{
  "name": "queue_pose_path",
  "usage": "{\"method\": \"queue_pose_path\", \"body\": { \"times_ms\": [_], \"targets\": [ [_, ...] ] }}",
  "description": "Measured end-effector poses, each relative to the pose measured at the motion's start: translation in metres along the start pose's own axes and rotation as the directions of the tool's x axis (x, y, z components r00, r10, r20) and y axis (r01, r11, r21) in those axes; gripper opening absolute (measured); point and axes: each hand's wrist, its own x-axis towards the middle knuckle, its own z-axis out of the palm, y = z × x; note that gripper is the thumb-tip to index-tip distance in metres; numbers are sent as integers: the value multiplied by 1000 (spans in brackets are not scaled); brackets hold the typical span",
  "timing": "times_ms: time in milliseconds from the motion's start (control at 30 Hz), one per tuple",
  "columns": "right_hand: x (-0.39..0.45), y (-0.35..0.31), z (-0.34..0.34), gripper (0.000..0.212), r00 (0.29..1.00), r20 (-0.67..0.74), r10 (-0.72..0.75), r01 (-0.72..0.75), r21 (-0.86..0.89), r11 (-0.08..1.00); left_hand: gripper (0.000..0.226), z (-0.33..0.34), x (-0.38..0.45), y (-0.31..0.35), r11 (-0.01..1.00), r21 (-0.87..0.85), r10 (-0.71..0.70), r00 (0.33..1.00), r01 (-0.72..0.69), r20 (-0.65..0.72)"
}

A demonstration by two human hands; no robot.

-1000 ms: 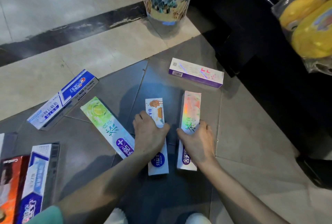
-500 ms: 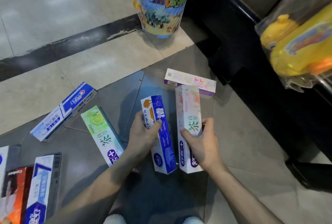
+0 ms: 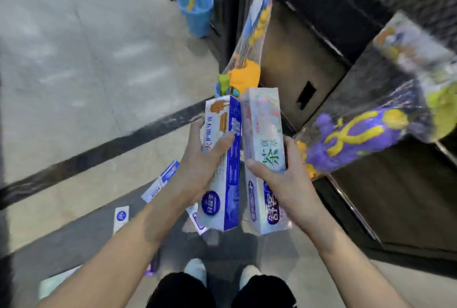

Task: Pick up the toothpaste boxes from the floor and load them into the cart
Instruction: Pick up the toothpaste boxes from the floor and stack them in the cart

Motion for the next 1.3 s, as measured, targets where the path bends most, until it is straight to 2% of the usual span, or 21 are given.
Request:
{"method": "queue_pose_path", "body": {
  "times_ms": [200,300,400,500,567,667,733,900,1033,1133,1300],
  "targets": [
    [-97,-235,-1,64,992,109,-69,61,76,995,36,36,-137,230,996,1,85,995,-85,-44],
    [-136,-320,-5,71,979,165,-121,108,86,990,45,54,-191,307,989,29,148,986,-146,-79],
    [-168,-379,-7,66,982,128,-142,129,102,986,48,67,-226,356,973,48,229,968,-225,-98],
    [-197,-416,-2,54,972,77,-221,215,74,974,48,74,-253,394,957,33,290,950,-288,-120],
    [-218,-432,3,47,969,31,-243,238,128,963,48,75,-266,413,948,2,315,941,-317,-121],
    [-243,-452,11,50,953,-32,-302,304,81,949,53,71,-284,435,921,-32,384,919,-388,-86],
    [-260,-460,18,48,933,-111,-343,349,42,936,53,68,-292,447,905,-48,421,907,-422,-24],
    [-312,-466,27,49,875,-362,-321,380,103,919,55,73,-318,465,897,-59,440,870,-438,221],
    [-368,-462,17,57,765,-564,-310,415,64,908,59,101,-342,463,899,-64,418,806,-433,420],
    [-415,-451,1,60,637,-719,-278,429,32,903,67,134,-370,452,929,-16,307,743,-371,594],
    [-500,-414,-26,62,346,-912,-219,433,-51,900,54,189,-438,419,936,-21,210,510,-351,834]
  ]
}}
